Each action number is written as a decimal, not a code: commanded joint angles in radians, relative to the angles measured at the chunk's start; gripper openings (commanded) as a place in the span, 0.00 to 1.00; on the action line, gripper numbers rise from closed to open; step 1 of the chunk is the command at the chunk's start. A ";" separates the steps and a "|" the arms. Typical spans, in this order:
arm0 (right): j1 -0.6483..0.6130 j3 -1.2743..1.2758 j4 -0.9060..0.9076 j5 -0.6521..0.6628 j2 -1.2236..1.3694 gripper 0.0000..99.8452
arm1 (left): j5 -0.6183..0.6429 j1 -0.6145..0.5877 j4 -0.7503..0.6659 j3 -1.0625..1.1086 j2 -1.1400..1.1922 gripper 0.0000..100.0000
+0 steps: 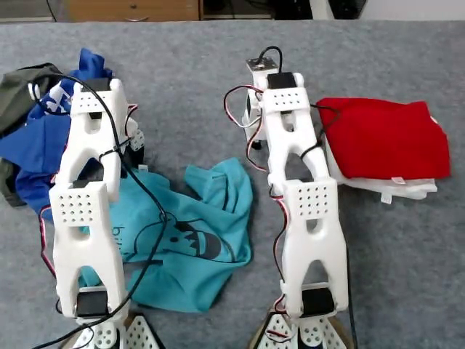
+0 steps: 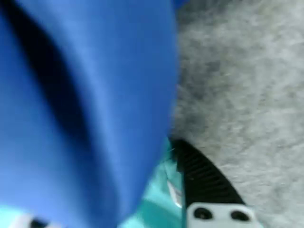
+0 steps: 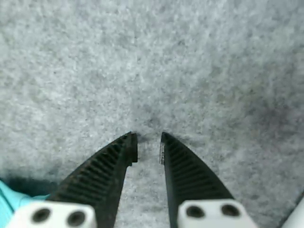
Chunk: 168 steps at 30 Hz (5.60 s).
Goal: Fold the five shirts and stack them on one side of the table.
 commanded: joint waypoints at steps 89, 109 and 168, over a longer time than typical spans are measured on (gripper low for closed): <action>-0.487 1.072 -0.092 0.397 -0.710 0.02 | -0.747 -0.802 -0.052 0.819 -0.914 0.02; -0.503 1.092 -0.101 0.523 -1.305 0.21 | -0.743 -0.761 -0.081 0.822 -0.914 0.02; -0.410 -0.031 0.204 0.411 -0.124 0.08 | -0.747 -0.810 -0.083 0.821 -0.914 0.02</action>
